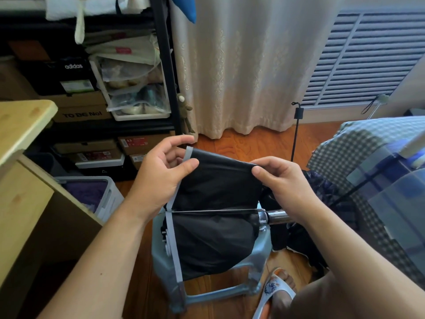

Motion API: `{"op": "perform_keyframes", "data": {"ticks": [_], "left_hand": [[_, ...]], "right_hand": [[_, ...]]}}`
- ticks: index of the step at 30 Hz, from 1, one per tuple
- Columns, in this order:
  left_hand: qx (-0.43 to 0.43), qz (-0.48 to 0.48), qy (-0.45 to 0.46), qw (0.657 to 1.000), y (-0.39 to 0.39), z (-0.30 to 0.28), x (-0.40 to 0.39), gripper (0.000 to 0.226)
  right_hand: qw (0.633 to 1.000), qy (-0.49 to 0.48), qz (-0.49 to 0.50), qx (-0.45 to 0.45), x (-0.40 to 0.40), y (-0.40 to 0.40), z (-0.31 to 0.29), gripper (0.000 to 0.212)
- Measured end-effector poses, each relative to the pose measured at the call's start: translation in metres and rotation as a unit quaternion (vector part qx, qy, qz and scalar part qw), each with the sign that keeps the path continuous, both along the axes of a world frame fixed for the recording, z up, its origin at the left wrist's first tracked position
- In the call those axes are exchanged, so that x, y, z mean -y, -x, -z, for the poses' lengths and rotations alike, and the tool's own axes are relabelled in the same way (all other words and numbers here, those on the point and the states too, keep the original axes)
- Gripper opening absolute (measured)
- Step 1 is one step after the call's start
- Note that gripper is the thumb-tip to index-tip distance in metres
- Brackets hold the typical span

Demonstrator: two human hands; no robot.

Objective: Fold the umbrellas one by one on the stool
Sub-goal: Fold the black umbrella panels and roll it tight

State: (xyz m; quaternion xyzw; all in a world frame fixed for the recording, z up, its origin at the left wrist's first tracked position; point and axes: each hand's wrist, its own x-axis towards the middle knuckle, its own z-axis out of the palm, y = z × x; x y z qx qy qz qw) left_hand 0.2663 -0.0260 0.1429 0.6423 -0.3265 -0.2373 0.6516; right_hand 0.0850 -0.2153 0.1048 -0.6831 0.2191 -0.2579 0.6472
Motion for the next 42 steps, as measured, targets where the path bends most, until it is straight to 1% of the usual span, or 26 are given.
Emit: {"op": "perform_keyframes", "data": {"ticks": [5, 7, 8, 9, 11, 12, 13, 14, 16, 17, 19, 20, 22, 24, 26, 27, 29, 31, 32, 33, 35, 37, 40, 42], "left_hand": [[0.025, -0.043, 0.028, 0.998, 0.001, 0.0, 0.001, 0.04], [0.02, -0.051, 0.031, 0.998, -0.002, 0.002, 0.001, 0.04], [0.018, -0.05, 0.031, 0.998, -0.002, 0.003, 0.002, 0.041], [0.017, -0.049, 0.032, 0.998, -0.001, 0.003, 0.002, 0.041], [0.016, -0.043, 0.034, 0.998, -0.001, 0.003, 0.002, 0.041], [0.014, -0.041, 0.036, 0.998, -0.001, 0.003, 0.002, 0.041], [0.013, -0.04, 0.038, 0.998, 0.0, 0.002, 0.001, 0.039], [0.015, -0.041, 0.038, 0.998, 0.0, 0.001, 0.0, 0.037], [0.006, -0.039, 0.037, 0.999, 0.002, 0.0, -0.005, 0.029], [-0.006, -0.03, 0.036, 0.999, 0.003, -0.001, -0.009, 0.024], [-0.013, 0.01, 0.025, 1.0, 0.004, 0.0, -0.022, 0.028], [-0.002, 0.041, 0.018, 0.999, 0.004, 0.001, -0.03, 0.027], [0.035, 0.115, -0.008, 0.993, 0.005, 0.0, -0.046, 0.021], [0.072, 0.183, -0.068, 0.978, 0.008, 0.002, -0.06, 0.017], [0.126, 0.215, -0.152, 0.956, 0.012, 0.006, -0.067, 0.012], [0.157, 0.222, -0.193, 0.943, 0.014, 0.009, -0.069, 0.009], [0.199, 0.23, -0.251, 0.919, 0.019, 0.012, -0.073, 0.019], [0.211, 0.232, -0.279, 0.907, 0.024, 0.012, -0.077, 0.027], [0.218, 0.233, -0.284, 0.904, 0.026, 0.011, -0.08, 0.027], [0.227, 0.233, -0.287, 0.901, 0.028, 0.011, -0.082, 0.026], [0.239, 0.23, -0.293, 0.897, 0.032, 0.011, -0.086, 0.027], [0.241, 0.223, -0.295, 0.897, 0.036, 0.01, -0.088, 0.03], [0.245, 0.216, -0.294, 0.898, 0.04, 0.009, -0.09, 0.033], [0.245, 0.212, -0.295, 0.899, 0.041, 0.01, -0.091, 0.033]], "right_hand": [[0.994, 0.067, 0.088, 0.012, 0.001, 0.006, -0.005, 0.012], [0.993, 0.052, 0.1, 0.017, 0.002, 0.009, -0.008, 0.009], [0.996, 0.032, 0.081, 0.01, 0.003, 0.01, -0.009, 0.012], [0.999, 0.013, 0.04, -0.007, 0.004, 0.013, -0.009, 0.023], [0.996, -0.011, -0.061, -0.071, 0.005, 0.014, -0.006, 0.041], [0.99, -0.013, -0.099, -0.1, 0.004, 0.013, -0.004, 0.046], [0.986, -0.006, -0.115, -0.118, 0.003, 0.012, 0.0, 0.045], [0.986, 0.01, -0.109, -0.124, 0.003, 0.011, 0.004, 0.038], [0.991, 0.041, -0.055, -0.117, 0.003, 0.01, 0.006, 0.016], [0.992, 0.049, -0.032, -0.115, 0.002, 0.012, 0.007, 0.015], [0.992, 0.056, -0.016, -0.109, 0.001, 0.017, 0.004, 0.023], [0.992, 0.061, -0.022, -0.112, 0.001, 0.022, 0.004, 0.023], [0.985, 0.076, -0.055, -0.145, -0.002, 0.032, 0.003, 0.025], [0.973, 0.073, -0.094, -0.196, -0.004, 0.043, 0.002, 0.032], [0.966, 0.063, -0.111, -0.227, -0.005, 0.055, -0.003, 0.041], [0.967, 0.041, -0.108, -0.225, -0.007, 0.061, -0.006, 0.044], [0.974, -0.061, -0.08, -0.203, -0.015, 0.072, -0.008, 0.043], [0.963, -0.171, -0.03, -0.208, -0.028, 0.079, -0.004, 0.023], [0.951, -0.211, -0.006, -0.224, -0.035, 0.082, -0.001, 0.012], [0.94, -0.243, 0.012, -0.238, -0.041, 0.085, 0.003, 0.005], [0.921, -0.298, 0.021, -0.249, -0.052, 0.089, 0.008, 0.013], [0.905, -0.346, 0.002, -0.247, -0.062, 0.089, 0.006, 0.021], [0.897, -0.377, -0.024, -0.231, -0.074, 0.088, 0.001, 0.021], [0.892, -0.39, -0.015, -0.228, -0.08, 0.085, -0.001, 0.02]]}}
